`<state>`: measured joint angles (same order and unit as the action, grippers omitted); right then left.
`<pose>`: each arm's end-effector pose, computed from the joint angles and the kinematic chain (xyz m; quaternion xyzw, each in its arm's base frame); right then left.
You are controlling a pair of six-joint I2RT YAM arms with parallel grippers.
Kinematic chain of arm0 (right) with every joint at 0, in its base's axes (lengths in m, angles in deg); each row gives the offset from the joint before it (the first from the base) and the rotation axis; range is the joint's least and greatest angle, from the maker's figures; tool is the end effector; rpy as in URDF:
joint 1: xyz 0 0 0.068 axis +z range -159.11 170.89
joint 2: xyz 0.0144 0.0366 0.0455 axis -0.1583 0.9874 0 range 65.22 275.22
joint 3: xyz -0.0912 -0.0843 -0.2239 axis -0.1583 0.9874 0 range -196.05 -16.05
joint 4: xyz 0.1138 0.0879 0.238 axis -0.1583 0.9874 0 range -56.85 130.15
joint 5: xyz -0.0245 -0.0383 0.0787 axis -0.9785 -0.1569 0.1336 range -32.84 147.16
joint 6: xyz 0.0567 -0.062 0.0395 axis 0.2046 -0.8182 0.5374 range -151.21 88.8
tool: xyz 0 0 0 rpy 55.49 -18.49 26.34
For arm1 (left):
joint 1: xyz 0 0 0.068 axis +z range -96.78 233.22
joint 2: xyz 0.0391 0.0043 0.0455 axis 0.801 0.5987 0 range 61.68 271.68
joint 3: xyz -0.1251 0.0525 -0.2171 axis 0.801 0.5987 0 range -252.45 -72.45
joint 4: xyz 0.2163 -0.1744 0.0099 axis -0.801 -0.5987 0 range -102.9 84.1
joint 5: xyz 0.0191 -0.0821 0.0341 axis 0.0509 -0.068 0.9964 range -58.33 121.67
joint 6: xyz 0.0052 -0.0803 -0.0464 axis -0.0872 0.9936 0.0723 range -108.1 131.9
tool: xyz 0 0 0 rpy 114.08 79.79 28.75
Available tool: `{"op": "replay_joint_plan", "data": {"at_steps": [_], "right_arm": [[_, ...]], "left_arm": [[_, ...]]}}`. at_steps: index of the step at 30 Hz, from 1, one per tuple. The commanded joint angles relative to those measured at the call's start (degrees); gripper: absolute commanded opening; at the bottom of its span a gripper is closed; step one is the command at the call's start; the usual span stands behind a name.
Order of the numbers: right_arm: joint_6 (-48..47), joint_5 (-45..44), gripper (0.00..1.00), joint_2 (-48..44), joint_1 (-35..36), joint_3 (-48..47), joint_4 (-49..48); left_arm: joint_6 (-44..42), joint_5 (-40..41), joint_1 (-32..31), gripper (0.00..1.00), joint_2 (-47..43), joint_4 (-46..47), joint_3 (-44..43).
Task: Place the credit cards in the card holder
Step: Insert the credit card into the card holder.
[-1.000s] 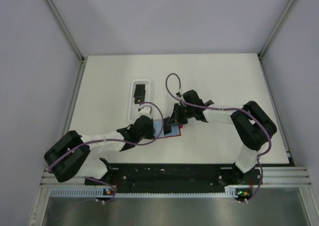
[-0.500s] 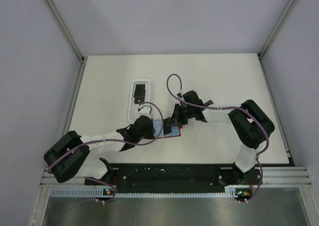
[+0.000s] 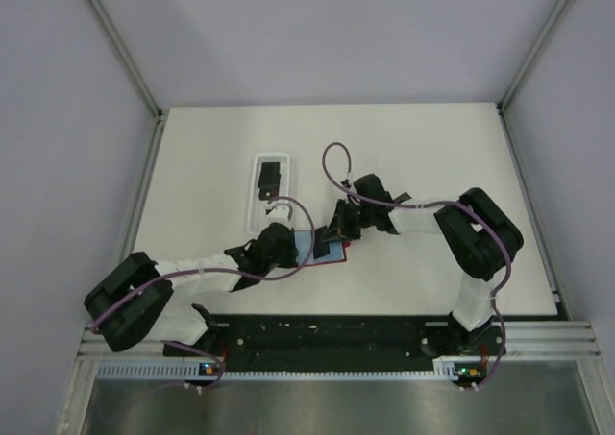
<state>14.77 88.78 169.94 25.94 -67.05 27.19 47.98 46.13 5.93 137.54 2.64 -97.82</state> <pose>0.2893 0.2564 0.0684 -0.0122 0.9028 0.4184 0.0985 0.2110 -0.1977 0.0846 0.0376 0.9068 -0.1828 0.3781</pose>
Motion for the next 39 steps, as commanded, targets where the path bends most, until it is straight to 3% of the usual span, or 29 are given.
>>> {"op": "replay_joint_plan", "data": {"at_steps": [1, 39], "right_arm": [[0.0, 0.6, 0.00, 1.8, 0.0, 0.8, -2.0], [1.7, 4.9, 0.00, -3.1, 0.0, 4.9, -12.4]], "left_arm": [[-0.1, 0.4, 0.3, 0.00, -1.1, -0.2, 0.7], [0.4, 0.2, 0.4, 0.00, -1.6, 0.1, 1.8]]}}
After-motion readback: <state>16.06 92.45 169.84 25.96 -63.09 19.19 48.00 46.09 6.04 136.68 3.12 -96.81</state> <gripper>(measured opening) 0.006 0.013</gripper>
